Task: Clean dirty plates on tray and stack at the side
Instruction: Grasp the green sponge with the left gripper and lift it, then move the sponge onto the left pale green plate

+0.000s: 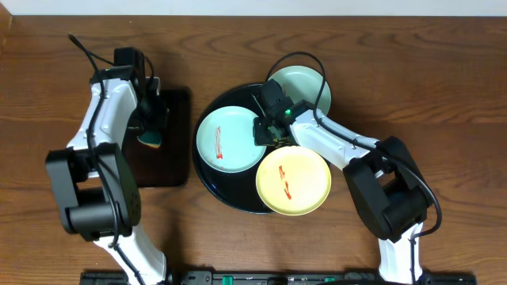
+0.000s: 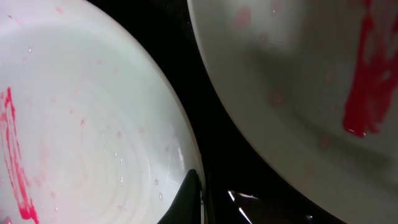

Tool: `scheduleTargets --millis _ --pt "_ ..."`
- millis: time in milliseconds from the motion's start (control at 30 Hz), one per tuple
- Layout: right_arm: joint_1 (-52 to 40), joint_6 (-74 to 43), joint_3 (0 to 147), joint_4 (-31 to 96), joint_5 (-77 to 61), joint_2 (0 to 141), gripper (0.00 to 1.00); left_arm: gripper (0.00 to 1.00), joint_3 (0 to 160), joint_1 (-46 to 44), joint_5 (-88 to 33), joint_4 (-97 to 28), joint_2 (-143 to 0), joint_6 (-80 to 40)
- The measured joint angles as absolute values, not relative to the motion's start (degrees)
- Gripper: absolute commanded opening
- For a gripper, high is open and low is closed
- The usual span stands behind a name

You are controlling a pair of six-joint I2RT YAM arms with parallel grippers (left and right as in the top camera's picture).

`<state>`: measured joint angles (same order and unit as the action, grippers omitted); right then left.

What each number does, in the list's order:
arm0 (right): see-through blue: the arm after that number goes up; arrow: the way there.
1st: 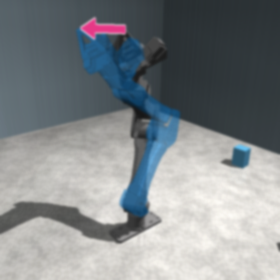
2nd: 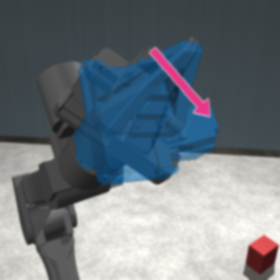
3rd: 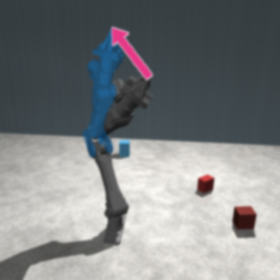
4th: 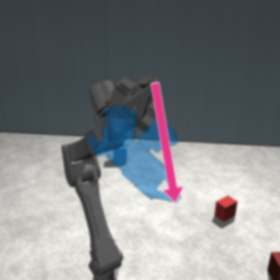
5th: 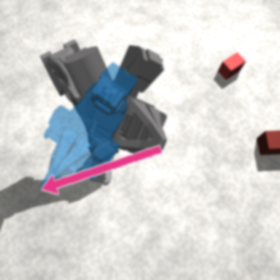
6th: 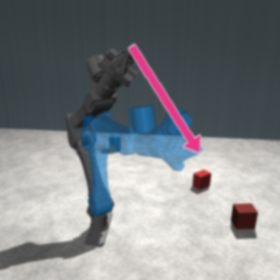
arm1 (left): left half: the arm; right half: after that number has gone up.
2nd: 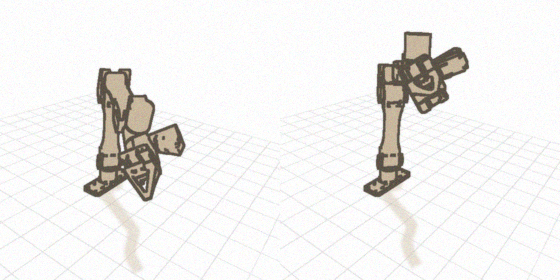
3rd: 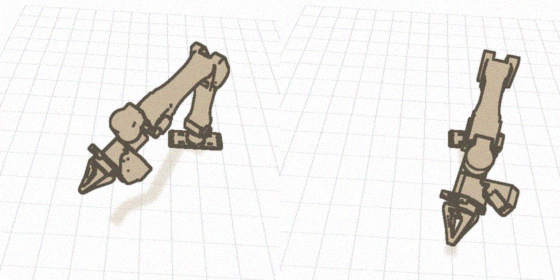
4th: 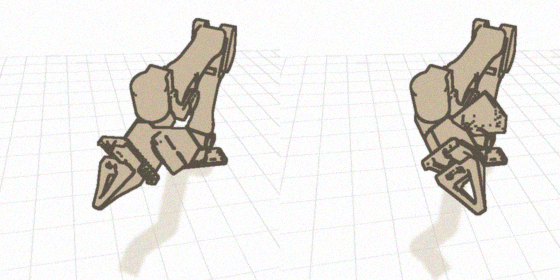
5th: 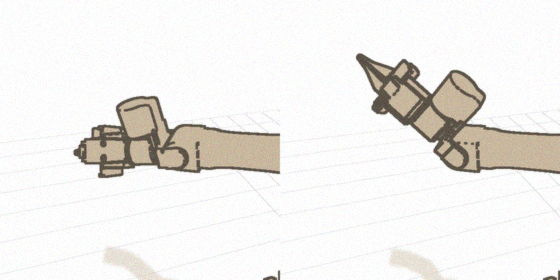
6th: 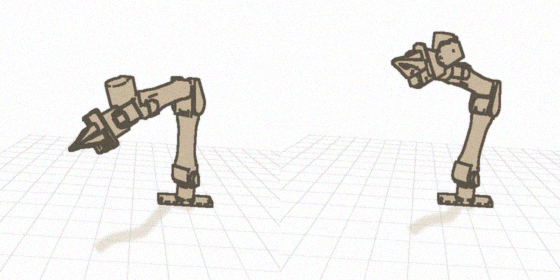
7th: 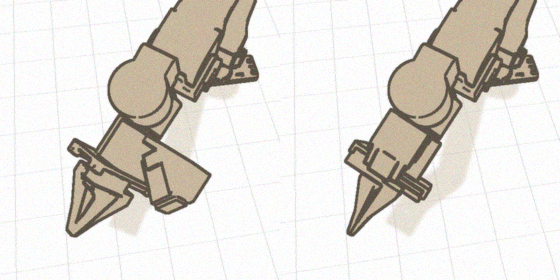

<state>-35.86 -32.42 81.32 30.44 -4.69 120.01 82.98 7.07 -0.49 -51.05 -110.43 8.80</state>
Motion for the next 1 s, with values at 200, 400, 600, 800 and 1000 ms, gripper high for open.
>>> scheduleTargets --millis 200,400,600,800,1000 --pt "-35.9 -32.4 81.3 30.5 -4.7 120.0 0.01 0.07 83.0 7.1 -2.7 -54.2 -106.4 7.0" --pt "-35.9 -32.4 81.3 30.5 -4.7 120.0 0.01 0.07 83.0 7.1 -10.9 -57.1 -101.0 3.5" --pt "-35.9 -32.4 81.3 30.5 -4.7 120.0 0.01 0.07 82.7 6.1 -19.0 -57.6 -100.0 -1.2" --pt "-35.9 -32.4 81.3 30.5 -4.7 120.0 0.01 0.07 76.9 1.4 -22.2 -51.2 -100.0 -6.9" --pt "-35.9 -32.4 81.4 30.5 -4.7 120.0 0.01 0.08 71.0 -3.0 -22.8 -41.1 -100.0 -13.8"
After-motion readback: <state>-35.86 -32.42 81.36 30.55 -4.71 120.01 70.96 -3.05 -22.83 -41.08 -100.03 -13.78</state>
